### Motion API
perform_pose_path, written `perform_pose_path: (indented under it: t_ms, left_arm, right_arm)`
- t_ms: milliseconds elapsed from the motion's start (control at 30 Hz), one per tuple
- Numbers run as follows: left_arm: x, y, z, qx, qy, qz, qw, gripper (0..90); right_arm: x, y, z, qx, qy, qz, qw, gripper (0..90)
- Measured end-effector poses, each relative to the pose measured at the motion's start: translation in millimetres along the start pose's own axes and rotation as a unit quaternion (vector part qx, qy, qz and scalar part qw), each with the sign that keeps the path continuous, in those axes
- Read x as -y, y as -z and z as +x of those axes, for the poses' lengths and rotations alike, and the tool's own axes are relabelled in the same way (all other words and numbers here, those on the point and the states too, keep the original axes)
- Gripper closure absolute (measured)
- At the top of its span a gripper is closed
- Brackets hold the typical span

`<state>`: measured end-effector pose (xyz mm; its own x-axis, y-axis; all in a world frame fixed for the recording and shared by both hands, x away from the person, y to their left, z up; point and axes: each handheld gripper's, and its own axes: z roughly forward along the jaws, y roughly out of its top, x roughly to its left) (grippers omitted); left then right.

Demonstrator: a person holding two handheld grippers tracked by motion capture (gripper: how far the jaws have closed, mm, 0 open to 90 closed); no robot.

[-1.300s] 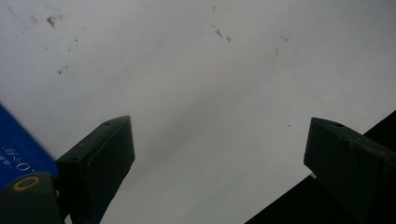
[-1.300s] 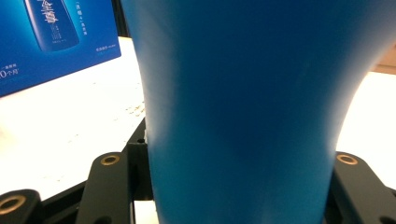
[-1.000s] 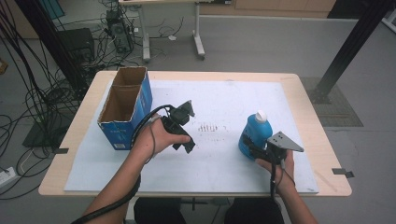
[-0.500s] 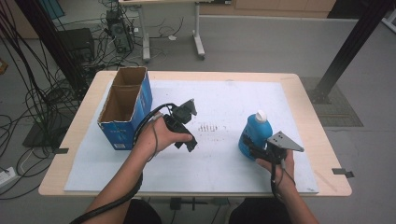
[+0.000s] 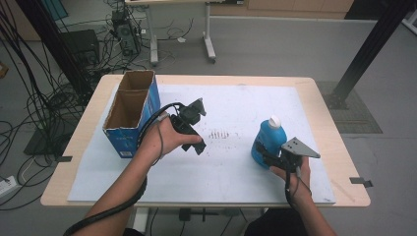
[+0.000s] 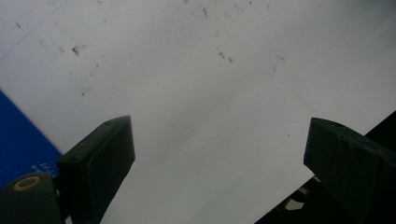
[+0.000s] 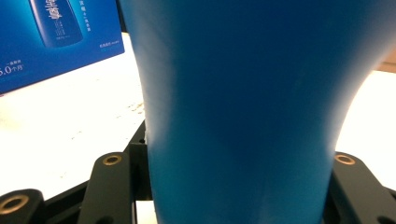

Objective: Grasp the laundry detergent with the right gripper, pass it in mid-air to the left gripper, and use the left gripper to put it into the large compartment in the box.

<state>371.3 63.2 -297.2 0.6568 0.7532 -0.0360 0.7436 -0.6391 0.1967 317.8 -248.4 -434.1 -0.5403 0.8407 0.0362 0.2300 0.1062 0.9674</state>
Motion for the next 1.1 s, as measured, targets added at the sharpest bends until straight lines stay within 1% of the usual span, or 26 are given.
perform_pose_path:
  t_ms: [100,133,200,267,300,367,400,433,467,500,633,667,733,767,833,867,900,933,967,1000,1033,1100]
  left_arm:
    - [-1.9,6.9,-0.8,0.004,-0.011,-0.005,0.9999,9.1]
    - [-2.7,9.2,-1.1,0.006,-0.018,-0.005,0.9998,9.1]
    - [-4.5,13.3,-1.6,0.01,-0.021,-0.01,0.9997,9.1]
    - [-6.5,16.9,-2.2,0.01,-0.029,-0.012,0.9995,9.2]
    - [-8.2,19.9,-2.9,0.011,-0.037,-0.013,0.9992,9.2]
    - [-10.7,25.5,-4.0,0.014,-0.047,-0.018,0.9987,9.2]
    - [-12.2,28.7,-4.8,0.013,-0.055,-0.021,0.9982,9.2]
    - [-13.3,31.7,-5.2,0.018,-0.061,-0.021,0.9978,9.2]
    - [-14.5,34.3,-6.1,0.018,-0.062,-0.02,0.9977,9.2]
    - [-15.4,36.7,-7.2,0.017,-0.068,-0.022,0.9973,9.2]
    - [-18.5,46.9,-11.3,0.024,-0.091,-0.024,0.9952,9.2]
    - [-19.6,50.7,-12.8,0.02,-0.101,-0.024,0.9944,9.1]
    - [-21.1,56.7,-14.1,0.019,-0.11,-0.026,0.9934,9.1]
    - [-22.1,60.4,-14.7,0.018,-0.116,-0.028,0.9927,9.1]
    - [-23.6,66.6,-15.9,0.013,-0.124,-0.029,0.9918,9.1]
    - [-24.5,71.1,-17.1,0.013,-0.135,-0.033,0.9903,9.1]
    - [-25.2,74.5,-17.7,0.017,-0.139,-0.037,0.9894,9.1]
    - [-26.0,77.5,-18.5,0.02,-0.141,-0.036,0.9891,9.1]
    - [-26.4,79.9,-19.3,0.023,-0.147,-0.037,0.9882,9.1]
    - [-26.9,82.5,-20.2,0.031,-0.153,-0.041,0.9869,9.1]
    - [-27.4,85.2,-21.4,0.037,-0.156,-0.043,0.9862,9.1]
    - [-28.6,90.1,-23.7,0.046,-0.169,-0.044,0.9837,9.0]
  right_arm:
    - [-4.1,0.7,-2.0,-0.006,0.003,0.003,1.0,44.2]
    - [-5.8,1.1,-2.6,-0.007,0.005,0.003,1.0,44.2]
    - [-10.5,2.4,-4.7,-0.009,0.006,0.002,0.9999,44.2]
    - [-16.7,4.2,-7.2,-0.016,0.005,0.002,0.9999,44.2]
    - [-18.1,4.6,-7.8,-0.017,0.005,0.002,0.9998,44.2]
    - [-24.4,6.3,-10.6,-0.03,0.002,0.001,0.9995,44.2]
    - [-27.3,6.7,-11.6,-0.034,0.003,0.0,0.9994,44.2]
    - [-30.3,7.1,-12.5,-0.038,0.007,-0.001,0.9993,44.2]
    - [-33.2,7.6,-13.2,-0.042,0.009,0.0,0.9991,44.2]
    - [-35.8,7.9,-13.9,-0.046,0.008,-0.001,0.9989,44.2]
    - [-46.4,8.9,-16.8,-0.073,0.006,-0.004,0.9973,44.2]
    - [-49.1,9.2,-17.3,-0.081,0.005,-0.004,0.9967,44.2]
    - [-54.9,9.3,-17.7,-0.097,0.005,-0.005,0.9953,44.2]
    - [-57.9,9.3,-18.0,-0.107,0.008,-0.004,0.9942,44.2]
    - [-64.0,9.2,-18.2,-0.128,0.006,-0.002,0.9918,44.2]
    - [-66.2,9.0,-18.2,-0.134,0.007,-0.002,0.9909,44.1]
    - [-69.9,8.8,-18.2,-0.148,0.006,-0.001,0.9889,44.1]
    - [-72.7,8.8,-18.4,-0.161,-0.001,-0.004,0.987,44.1]
    - [-75.5,8.7,-18.5,-0.173,-0.006,-0.007,0.9848,44.1]
    - [-77.8,8.6,-18.4,-0.182,-0.006,-0.009,0.9833,44.1]
    - [-81.0,8.7,-17.9,-0.192,-0.004,-0.01,0.9813,44.1]
    - [-87.1,8.5,-17.2,-0.213,-0.003,-0.013,0.977,44.0]
